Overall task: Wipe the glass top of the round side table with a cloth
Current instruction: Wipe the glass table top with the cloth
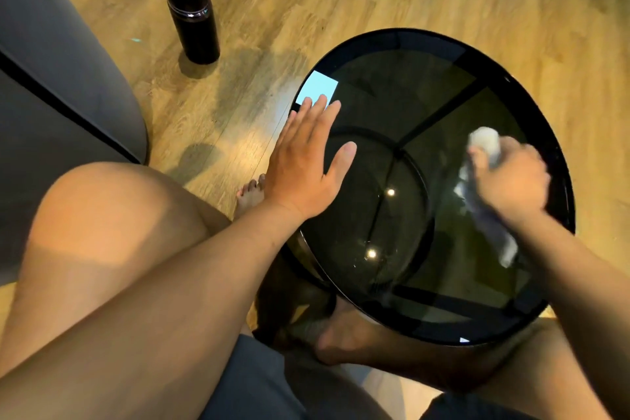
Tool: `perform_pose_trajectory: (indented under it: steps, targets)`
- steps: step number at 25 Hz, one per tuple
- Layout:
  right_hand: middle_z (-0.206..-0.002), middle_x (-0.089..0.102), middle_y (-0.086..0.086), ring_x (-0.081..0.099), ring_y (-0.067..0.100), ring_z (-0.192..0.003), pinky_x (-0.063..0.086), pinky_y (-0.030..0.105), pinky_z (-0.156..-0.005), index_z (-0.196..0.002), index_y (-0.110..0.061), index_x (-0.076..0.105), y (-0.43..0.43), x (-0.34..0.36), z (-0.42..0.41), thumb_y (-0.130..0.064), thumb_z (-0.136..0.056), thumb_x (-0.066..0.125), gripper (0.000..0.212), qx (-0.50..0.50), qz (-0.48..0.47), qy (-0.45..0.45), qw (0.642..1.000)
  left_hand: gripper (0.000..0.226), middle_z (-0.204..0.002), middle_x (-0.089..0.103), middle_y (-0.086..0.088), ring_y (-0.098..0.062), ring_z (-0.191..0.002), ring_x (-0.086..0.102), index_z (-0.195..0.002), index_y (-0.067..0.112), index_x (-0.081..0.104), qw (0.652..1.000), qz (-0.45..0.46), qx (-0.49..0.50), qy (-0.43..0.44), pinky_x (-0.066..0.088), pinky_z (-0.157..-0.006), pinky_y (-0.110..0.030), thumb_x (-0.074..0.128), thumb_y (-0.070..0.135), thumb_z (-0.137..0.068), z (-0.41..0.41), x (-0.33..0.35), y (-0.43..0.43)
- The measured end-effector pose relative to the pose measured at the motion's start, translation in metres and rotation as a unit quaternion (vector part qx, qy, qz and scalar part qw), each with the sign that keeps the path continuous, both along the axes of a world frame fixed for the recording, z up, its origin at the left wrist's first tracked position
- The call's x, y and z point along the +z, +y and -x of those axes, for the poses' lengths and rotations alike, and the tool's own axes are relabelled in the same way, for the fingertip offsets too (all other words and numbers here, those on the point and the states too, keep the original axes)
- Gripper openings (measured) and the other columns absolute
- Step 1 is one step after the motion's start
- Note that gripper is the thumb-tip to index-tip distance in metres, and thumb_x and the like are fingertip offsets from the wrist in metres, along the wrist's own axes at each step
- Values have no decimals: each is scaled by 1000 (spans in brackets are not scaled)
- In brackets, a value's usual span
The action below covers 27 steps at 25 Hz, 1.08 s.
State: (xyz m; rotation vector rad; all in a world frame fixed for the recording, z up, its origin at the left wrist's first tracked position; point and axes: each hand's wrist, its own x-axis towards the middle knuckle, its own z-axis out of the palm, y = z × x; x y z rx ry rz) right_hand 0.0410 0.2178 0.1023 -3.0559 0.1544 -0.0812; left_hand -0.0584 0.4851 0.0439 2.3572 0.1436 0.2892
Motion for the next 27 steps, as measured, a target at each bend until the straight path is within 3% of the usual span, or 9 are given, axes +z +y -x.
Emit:
perform_pose_trajectory:
  steps: [2,5,7,9,12,16,20,23,27]
  targets:
    - [-112,58,22,59,44,-99,46,46,-84,-115,-10,58,78,-7,10,-51,-96,41,48,84,-4,-2,996,62,-161,29,-8,-22,-152,17,-152,16,31,1000,17,8,-5,12,-124,-37,29,48,-100,0,1,-2]
    - [-107,57,4,60,27,-86,51,38,-72,-120,-22,61,147,-14,79,-47,-91,40,44,247,-111,26,962,59,-158,34,-10,-22,-150,21,-150,13,35,998,52,16,-25,14,-123,-40,26,43,-100,1,3,-1]
    - [-107,56,-1,55,22,-88,51,36,-64,-122,-26,61,128,-12,119,-50,-87,45,46,286,-119,36,950,60,-158,35,-10,-23,-150,22,-150,13,36,998,59,11,-29,11,-124,-38,27,42,-98,3,5,-2]
    - [-104,58,1,55,24,-85,49,32,-55,-118,-27,64,72,-15,131,-49,-85,58,40,308,-55,-4,950,61,-158,35,-9,-22,-150,20,-150,13,34,999,47,10,-19,7,-124,-34,27,44,-98,3,4,-3]
    - [-104,51,4,58,30,-84,47,33,-60,-113,-24,61,-28,-9,105,-41,-85,64,33,184,17,19,983,62,-158,34,-8,-22,-151,19,-150,13,33,1000,23,11,-8,4,-123,-31,28,45,-98,3,2,-3]
    - [-108,50,25,58,45,-87,46,45,-73,-117,-11,50,-113,-4,40,-39,-94,47,36,-5,78,48,996,62,-158,35,-10,-24,-150,20,-150,12,33,1000,-21,-1,-3,3,-124,-33,28,47,-99,2,0,-3]
    - [-110,61,25,61,41,-100,46,44,-85,-104,-13,50,-108,4,-55,-52,-89,45,42,-154,-23,67,986,64,-157,36,-10,-23,-150,20,-150,12,34,999,-48,-7,0,1,-123,-30,31,49,-98,2,-1,-3]
    - [-106,68,17,66,33,-92,51,42,-83,-101,-17,57,-65,-6,-137,-67,-74,40,60,-139,-109,57,983,63,-158,35,-8,-21,-150,21,-150,13,33,999,-39,1,-3,4,-123,-31,33,49,-98,0,-2,-1]
    - [-115,62,20,50,36,-119,40,40,-99,-115,-18,61,45,-16,-178,-64,-82,24,68,-46,-129,8,991,63,-157,36,-8,-19,-149,23,-151,11,32,1000,-17,17,-16,5,-123,-27,37,44,-99,0,0,-2]
